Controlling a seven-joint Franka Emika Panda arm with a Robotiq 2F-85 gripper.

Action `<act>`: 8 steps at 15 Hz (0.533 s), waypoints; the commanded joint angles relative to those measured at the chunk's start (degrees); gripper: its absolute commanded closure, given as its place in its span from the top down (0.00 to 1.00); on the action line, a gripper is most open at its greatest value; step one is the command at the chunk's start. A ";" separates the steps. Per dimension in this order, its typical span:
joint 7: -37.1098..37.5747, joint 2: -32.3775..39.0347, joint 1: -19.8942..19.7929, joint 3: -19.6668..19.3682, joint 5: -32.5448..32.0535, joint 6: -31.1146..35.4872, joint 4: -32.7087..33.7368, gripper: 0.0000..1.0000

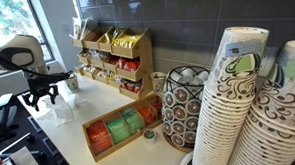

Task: Use the paper towel and tissue to clean the counter

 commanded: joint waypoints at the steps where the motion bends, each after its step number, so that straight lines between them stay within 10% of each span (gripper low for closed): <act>1: -0.01 -1.15 0.10 -0.59 1.27 8.06 -1.11 1.00; 4: -0.52 1.78 0.18 -1.28 0.74 15.02 -0.72 1.00; 8: 0.55 5.03 -1.01 -1.55 -1.65 22.41 -1.20 0.66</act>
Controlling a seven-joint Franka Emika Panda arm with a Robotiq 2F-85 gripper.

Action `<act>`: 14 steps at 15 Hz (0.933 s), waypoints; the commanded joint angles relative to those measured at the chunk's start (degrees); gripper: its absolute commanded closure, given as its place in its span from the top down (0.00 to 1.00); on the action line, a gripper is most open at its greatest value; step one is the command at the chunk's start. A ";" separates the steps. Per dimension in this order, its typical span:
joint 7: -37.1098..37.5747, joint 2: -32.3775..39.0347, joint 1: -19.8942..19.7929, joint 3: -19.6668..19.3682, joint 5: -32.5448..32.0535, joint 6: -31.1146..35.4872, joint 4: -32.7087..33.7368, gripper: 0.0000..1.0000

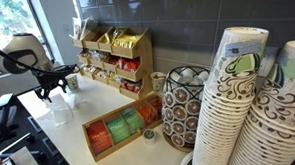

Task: Use the paper towel and tissue to clean the counter

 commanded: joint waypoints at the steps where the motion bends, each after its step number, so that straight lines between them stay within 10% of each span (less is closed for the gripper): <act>1: 0.40 3.33 -1.04 -0.50 -1.66 6.75 -0.96 0.58; 7: 2.37 7.96 -3.89 -0.26 -5.26 11.82 -1.47 0.11; 14: 2.10 9.63 -4.59 -0.06 -5.96 4.39 -1.07 0.07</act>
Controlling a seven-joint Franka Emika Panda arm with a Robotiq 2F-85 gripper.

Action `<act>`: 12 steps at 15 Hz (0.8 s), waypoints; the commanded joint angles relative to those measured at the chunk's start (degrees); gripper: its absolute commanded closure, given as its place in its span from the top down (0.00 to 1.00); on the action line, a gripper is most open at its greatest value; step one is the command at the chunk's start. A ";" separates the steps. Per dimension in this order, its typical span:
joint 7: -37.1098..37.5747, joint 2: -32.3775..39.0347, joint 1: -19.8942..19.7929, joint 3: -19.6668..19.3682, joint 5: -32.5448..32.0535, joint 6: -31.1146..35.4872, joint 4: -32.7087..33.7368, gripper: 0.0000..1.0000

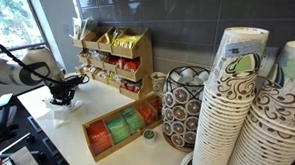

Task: Use the paper towel and tissue to clean the counter

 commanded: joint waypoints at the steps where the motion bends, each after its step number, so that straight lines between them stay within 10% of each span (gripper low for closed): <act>1: 0.13 1.07 -0.25 0.36 -0.42 -5.33 0.63 0.08; 12: -7.11 2.05 0.59 1.07 6.13 -19.61 4.49 0.07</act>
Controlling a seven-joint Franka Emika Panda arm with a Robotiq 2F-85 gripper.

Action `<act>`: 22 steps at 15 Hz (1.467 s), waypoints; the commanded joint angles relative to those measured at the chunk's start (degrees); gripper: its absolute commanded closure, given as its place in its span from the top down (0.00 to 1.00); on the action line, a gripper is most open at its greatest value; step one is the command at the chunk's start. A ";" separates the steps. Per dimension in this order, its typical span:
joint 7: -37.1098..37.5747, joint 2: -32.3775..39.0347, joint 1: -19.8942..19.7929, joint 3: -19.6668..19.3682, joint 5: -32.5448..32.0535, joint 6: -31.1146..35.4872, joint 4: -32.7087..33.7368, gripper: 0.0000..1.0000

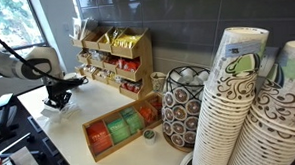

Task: Use the paper towel and tissue to clean the counter

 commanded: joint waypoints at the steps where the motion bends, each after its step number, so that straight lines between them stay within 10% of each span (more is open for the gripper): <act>1: -2.94 1.38 0.35 0.96 4.10 -5.03 0.44 0.06; 13: 2.04 0.23 -0.37 2.24 10.06 -5.06 0.78 0.07; 22: -5.39 3.02 1.12 3.36 26.17 -3.98 2.25 0.07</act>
